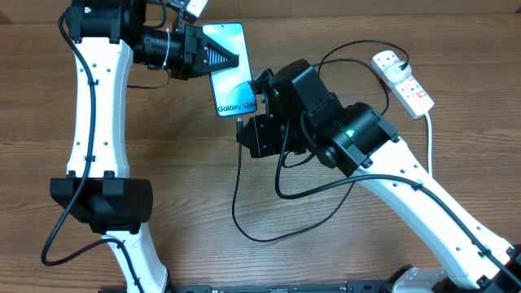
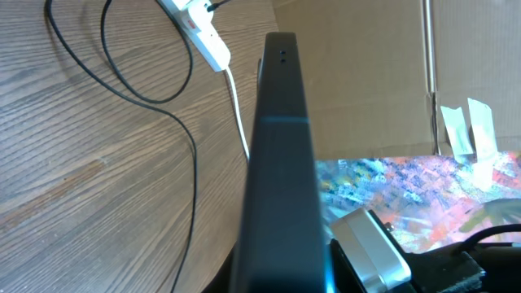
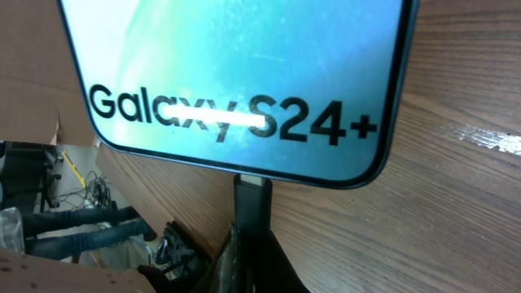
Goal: Plug charger to phone and switch on socket
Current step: 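Push the USB-C plug up into the phone's bottom port with right gripper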
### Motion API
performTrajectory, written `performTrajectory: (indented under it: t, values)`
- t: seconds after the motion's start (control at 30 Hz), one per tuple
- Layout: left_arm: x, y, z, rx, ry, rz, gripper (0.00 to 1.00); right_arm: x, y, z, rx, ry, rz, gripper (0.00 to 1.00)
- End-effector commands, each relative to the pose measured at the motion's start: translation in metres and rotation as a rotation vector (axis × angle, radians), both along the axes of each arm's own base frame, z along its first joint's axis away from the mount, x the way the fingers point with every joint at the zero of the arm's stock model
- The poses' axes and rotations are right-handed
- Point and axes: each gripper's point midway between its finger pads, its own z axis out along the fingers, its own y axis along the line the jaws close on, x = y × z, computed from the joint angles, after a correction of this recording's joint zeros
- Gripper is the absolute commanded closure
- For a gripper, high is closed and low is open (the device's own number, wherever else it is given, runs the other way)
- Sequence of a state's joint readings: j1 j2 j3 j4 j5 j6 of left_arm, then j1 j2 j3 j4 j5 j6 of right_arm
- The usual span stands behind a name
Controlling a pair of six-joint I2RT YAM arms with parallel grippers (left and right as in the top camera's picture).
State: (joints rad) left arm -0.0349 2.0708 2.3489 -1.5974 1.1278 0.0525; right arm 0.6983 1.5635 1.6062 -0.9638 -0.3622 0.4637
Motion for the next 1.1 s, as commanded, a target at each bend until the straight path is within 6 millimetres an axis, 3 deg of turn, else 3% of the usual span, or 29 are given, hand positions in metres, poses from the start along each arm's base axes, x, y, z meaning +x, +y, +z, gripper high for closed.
performTrajectory:
  t: [0.0, 0.33, 1.07]
  values:
    - [-0.0037, -0.006, 0.0039, -0.014, -0.014, -0.022, 0.96, 0.0007, 0.0015, 0.0039, 0.01, -0.011, -0.001, 0.96]
    - [-0.0019, -0.0029, -0.0033, 0.033, -0.024, -0.015, 0.96, 0.0011, 0.0021, 0.005, 0.013, -0.014, -0.001, 0.96]
    - [-0.0035, -0.006, 0.0008, 0.006, -0.022, -0.024, 0.96, 0.0031, 0.0062, 0.0097, 0.043, -0.011, -0.011, 0.96]
